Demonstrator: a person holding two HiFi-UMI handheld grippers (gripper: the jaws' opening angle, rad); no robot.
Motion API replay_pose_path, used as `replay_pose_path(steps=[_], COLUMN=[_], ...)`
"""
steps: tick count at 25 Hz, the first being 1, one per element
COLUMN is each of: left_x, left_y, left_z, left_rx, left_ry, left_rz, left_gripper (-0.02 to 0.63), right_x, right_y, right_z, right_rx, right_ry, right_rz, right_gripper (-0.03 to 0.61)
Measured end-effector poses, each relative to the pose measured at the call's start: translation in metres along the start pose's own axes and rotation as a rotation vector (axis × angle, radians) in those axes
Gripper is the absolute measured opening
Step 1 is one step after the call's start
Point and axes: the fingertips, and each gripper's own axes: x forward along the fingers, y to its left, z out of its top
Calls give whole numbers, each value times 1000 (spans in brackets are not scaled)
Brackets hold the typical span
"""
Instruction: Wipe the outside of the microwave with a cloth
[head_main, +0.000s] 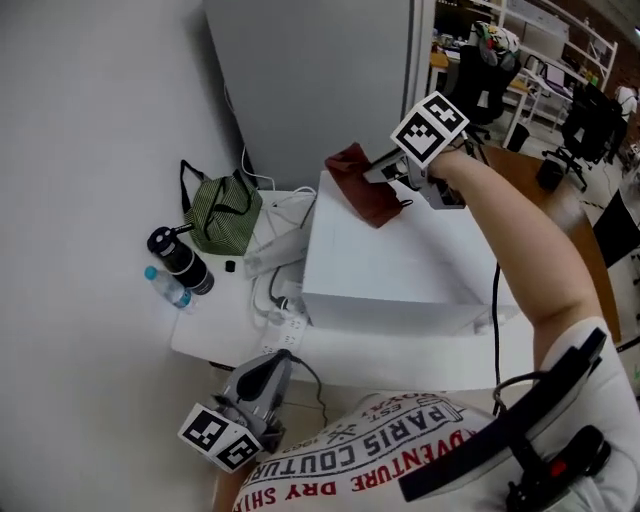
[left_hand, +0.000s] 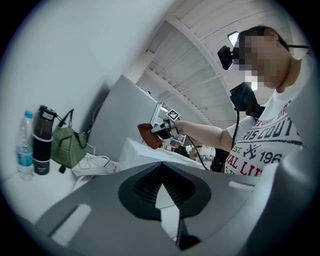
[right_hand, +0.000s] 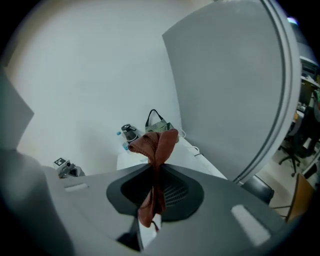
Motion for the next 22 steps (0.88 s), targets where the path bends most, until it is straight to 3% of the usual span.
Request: replay_pose_path(steps=[6, 10, 14, 22], left_x=[-59, -75, -67, -15], left_y=[18, 19, 16, -8], left_z=[0, 3, -1, -2], left_rx=[-20, -23, -16, 7], left_ry=[-36, -44, -40, 11], left_rz=[194, 252, 240, 108], left_gripper=[2, 2, 2, 2], right_x=[65, 81, 74, 4], right_y=[-17, -35, -45, -91], right_z=[15, 9, -2, -58], right_rx=[-8, 2, 20, 136], right_ry=[107, 177, 175, 139], right_rz=[-2, -44, -60, -121], right_gripper=[37, 37, 37, 37])
